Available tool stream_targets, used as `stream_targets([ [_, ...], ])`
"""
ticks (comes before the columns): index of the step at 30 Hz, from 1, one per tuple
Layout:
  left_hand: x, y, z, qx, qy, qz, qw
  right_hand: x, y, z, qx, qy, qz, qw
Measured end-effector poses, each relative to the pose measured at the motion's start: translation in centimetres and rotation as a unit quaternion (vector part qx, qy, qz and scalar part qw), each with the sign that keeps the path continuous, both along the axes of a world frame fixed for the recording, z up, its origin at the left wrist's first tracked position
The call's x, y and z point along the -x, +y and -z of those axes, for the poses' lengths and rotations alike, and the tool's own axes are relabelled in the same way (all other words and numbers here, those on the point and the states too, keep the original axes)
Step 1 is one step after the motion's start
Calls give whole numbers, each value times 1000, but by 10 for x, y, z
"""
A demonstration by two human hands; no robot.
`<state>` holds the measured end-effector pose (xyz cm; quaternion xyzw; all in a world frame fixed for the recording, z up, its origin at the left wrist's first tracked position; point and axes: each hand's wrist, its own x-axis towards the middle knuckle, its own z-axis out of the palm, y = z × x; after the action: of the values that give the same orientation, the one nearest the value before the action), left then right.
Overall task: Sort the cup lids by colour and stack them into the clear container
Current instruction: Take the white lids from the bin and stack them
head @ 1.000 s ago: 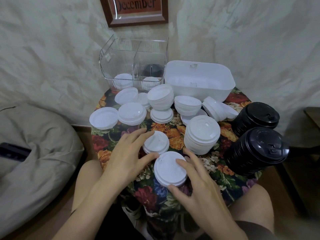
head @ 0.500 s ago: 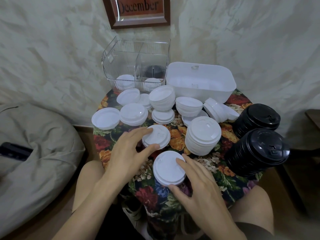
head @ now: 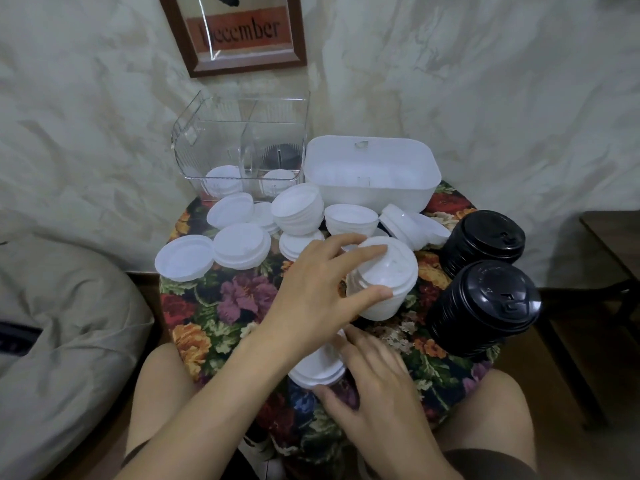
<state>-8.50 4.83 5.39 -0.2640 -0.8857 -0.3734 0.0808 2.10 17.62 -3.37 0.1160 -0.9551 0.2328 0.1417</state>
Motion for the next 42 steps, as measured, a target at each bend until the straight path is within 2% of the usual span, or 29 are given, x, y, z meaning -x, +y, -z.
stream_targets([
  [4, 5, 2, 6, 18, -3, 2, 1000, 1, 0, 0, 4, 8, -2, 1000],
  [13, 7, -4, 12, -11, -23, 5, 1000, 1, 0, 1, 9, -11, -7, 1000],
  [20, 9, 0, 10, 23, -2, 16, 1000, 1, 0, 1, 12, -5, -6, 1000],
  [32, 5, -13, 10, -23, -48, 42, 998, 1, -1, -1, 18, -18, -5, 1000],
  [38, -3, -54, 26, -106, -42, -30, 993, 2, 2, -4, 28, -74, -19, 997],
  [42, -2, -87, 43, -60, 65, -135, 987, 7, 0, -9, 26, -103, -28, 994],
])
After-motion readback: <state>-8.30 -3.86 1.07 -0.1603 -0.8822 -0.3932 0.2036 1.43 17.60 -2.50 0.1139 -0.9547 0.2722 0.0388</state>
